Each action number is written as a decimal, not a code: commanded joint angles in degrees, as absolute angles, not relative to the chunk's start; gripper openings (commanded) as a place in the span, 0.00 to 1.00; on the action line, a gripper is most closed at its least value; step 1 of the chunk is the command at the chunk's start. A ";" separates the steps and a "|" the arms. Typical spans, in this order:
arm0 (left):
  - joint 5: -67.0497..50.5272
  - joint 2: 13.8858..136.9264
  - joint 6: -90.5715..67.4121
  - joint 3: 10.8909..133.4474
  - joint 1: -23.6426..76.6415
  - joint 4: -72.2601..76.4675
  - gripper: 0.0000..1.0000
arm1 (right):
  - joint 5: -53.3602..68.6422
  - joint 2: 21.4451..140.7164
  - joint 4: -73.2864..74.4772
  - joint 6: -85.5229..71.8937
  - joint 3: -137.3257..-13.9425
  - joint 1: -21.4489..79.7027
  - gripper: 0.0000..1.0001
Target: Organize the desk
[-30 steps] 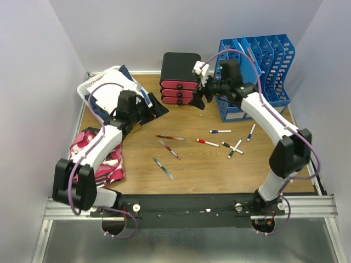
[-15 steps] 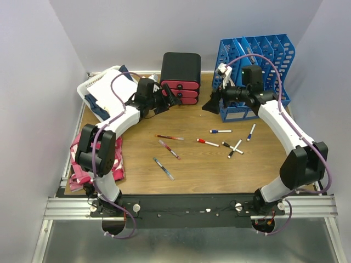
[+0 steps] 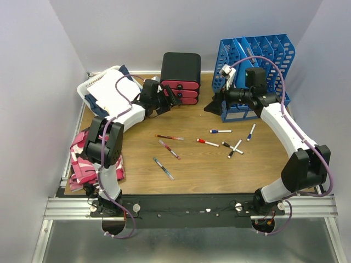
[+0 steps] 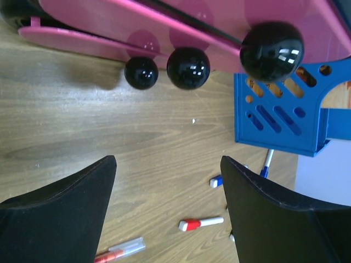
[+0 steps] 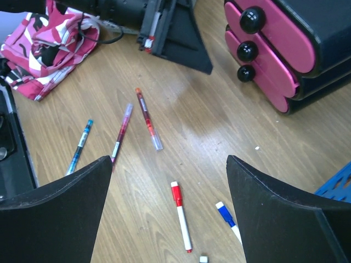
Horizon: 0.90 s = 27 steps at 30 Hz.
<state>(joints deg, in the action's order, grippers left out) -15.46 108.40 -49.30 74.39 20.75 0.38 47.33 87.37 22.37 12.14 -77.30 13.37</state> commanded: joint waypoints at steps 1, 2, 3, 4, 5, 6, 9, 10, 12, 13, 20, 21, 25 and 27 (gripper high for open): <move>-12.40 110.56 -50.18 77.69 20.92 2.64 0.85 | 49.48 86.04 21.36 11.25 -76.29 12.83 0.92; -12.31 111.00 -50.36 77.96 20.92 2.64 0.85 | 49.48 85.96 21.36 11.16 -76.20 12.83 0.92; -12.22 111.27 -50.45 78.22 20.92 2.72 0.84 | 49.57 85.96 21.44 11.08 -76.20 12.83 0.92; -12.04 112.05 -50.62 78.92 20.92 2.72 0.83 | 49.66 85.96 21.45 11.07 -76.20 12.83 0.92; -12.04 112.50 -50.89 79.27 20.92 2.72 0.83 | 49.75 86.04 21.45 11.16 -76.11 12.83 0.92; -11.95 113.28 -50.98 79.63 20.92 2.72 0.82 | 49.66 85.96 21.45 11.08 -76.03 12.83 0.92; -11.87 114.26 -51.67 80.59 20.92 3.34 0.79 | 49.92 85.78 21.53 10.99 -75.67 12.74 0.92; -11.78 114.87 -51.77 81.03 20.92 3.60 0.78 | 49.92 85.78 21.53 10.99 -75.50 12.74 0.92; -11.78 115.48 -52.20 81.47 20.92 4.48 0.75 | 49.92 85.69 21.53 11.07 -75.24 12.66 0.92; -11.78 116.10 -52.29 82.08 20.92 4.74 0.73 | 50.10 85.78 21.53 10.99 -75.23 12.57 0.92; -9.94 119.35 -53.70 84.90 20.92 6.95 0.60 | 50.54 85.87 21.71 10.90 -75.41 12.39 0.92; -9.58 119.70 -53.79 85.51 20.92 6.33 0.59 | 50.62 85.96 21.62 10.99 -75.41 12.39 0.92; -8.96 121.64 -54.05 88.15 20.92 5.54 0.57 | 51.06 85.96 21.62 10.81 -75.23 12.31 0.91; -9.05 121.90 -54.23 88.42 20.92 5.71 0.57 | 50.98 86.04 21.62 10.90 -75.15 12.30 0.91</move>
